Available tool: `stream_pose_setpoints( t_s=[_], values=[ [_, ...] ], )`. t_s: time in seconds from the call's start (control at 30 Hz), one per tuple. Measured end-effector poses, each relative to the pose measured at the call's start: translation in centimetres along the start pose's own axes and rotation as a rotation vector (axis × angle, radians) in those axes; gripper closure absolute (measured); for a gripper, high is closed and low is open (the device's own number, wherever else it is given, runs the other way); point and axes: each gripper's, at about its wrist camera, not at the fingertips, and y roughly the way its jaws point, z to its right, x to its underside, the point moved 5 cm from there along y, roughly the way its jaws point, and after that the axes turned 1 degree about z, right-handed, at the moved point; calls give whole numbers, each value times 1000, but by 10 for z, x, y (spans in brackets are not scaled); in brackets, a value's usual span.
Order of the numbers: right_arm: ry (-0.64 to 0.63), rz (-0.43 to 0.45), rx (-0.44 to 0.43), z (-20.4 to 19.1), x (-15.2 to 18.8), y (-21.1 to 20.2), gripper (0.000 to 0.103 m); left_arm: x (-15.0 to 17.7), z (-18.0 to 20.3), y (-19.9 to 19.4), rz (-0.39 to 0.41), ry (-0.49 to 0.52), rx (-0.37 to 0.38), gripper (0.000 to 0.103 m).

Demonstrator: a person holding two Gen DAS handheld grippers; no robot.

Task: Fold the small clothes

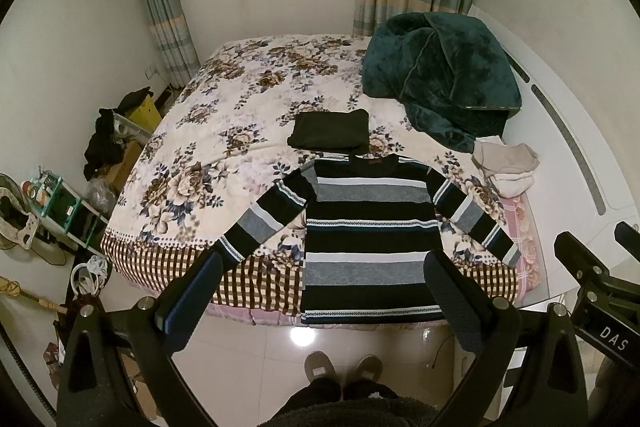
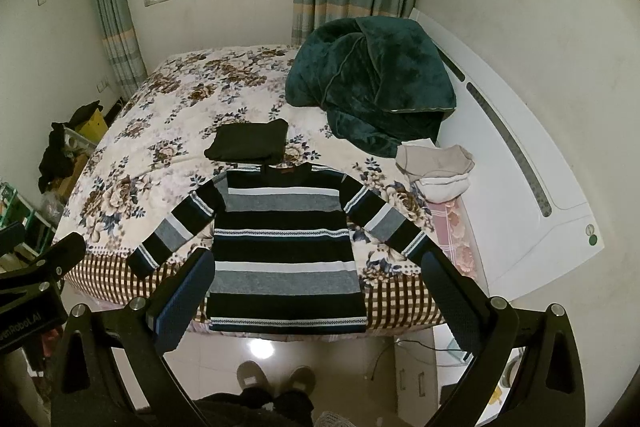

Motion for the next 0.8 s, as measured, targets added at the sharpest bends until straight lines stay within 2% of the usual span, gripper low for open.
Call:
stream_pose_setpoints(
  t_s=[0.53,0.8],
  values=[
    [9,6,0,3,4,0,0,8,1,0,10,1,2,0],
    [7,7,-3,-2,-11,-11,0,-5,1,-3,15,0,-2,0]
  ],
)
